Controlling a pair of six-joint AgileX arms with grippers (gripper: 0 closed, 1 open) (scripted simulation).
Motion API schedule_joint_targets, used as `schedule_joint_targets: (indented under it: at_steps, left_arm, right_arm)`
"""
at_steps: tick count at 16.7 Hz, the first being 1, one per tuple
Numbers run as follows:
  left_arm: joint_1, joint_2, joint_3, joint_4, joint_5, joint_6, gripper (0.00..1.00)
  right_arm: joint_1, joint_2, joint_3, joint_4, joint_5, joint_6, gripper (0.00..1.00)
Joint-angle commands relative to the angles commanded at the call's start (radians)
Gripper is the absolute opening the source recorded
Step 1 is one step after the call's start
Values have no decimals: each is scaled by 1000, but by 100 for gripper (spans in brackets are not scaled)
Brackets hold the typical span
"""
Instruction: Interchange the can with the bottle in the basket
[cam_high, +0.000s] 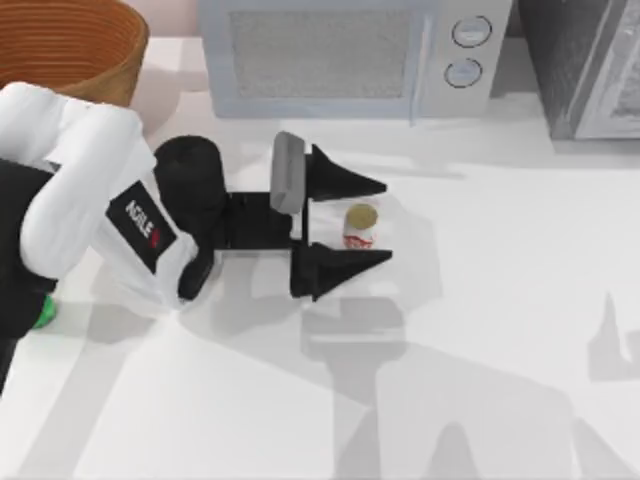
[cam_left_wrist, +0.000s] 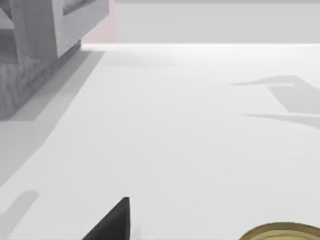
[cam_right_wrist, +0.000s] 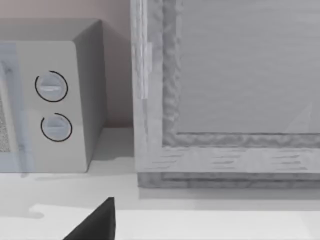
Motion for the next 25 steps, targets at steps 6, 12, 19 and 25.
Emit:
schedule_joint_targets:
  at_steps: [6, 12, 19, 25]
  left_arm:
    - [4, 0, 0, 0, 0, 0, 100]
    - [95, -172, -139, -168, -153, -21, 100]
    - [217, -797, -459, -542, -473, -14, 100]
    - [324, -1623, -777, -879, -815, -6, 100]
  right_arm:
    - [0, 0, 0, 0, 0, 0, 100]
    - [0, 0, 0, 0, 0, 0, 100]
    - [0, 0, 0, 0, 0, 0, 100]
    - [0, 0, 0, 0, 0, 0, 100]
